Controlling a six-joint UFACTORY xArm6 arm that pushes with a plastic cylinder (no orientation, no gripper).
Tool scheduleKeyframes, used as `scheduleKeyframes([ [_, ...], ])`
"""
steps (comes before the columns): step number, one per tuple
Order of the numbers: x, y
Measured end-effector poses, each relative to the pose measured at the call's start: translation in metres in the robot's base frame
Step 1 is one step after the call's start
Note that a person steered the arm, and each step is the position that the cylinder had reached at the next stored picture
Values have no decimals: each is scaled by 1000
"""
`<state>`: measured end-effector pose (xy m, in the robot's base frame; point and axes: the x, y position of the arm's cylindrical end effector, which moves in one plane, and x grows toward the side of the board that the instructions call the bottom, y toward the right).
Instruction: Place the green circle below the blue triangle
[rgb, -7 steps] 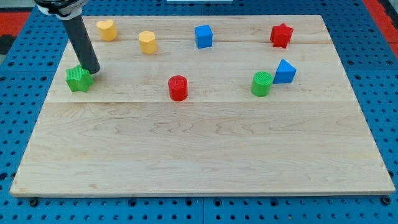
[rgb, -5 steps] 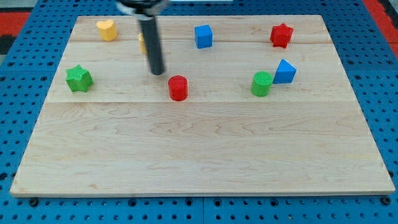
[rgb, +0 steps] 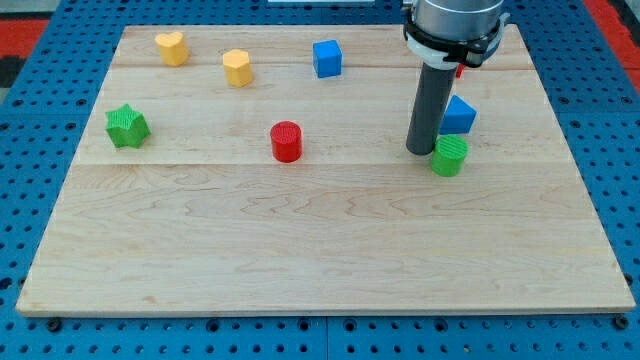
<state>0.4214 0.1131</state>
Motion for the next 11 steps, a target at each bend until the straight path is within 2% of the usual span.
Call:
scheduleKeyframes([
  [4, -3, 81],
  [5, 19, 157],
  [6, 46, 170],
  [7, 24, 157],
  [8, 49, 155],
  [9, 62, 122],
  [10, 50, 89],
  [11, 22, 85],
])
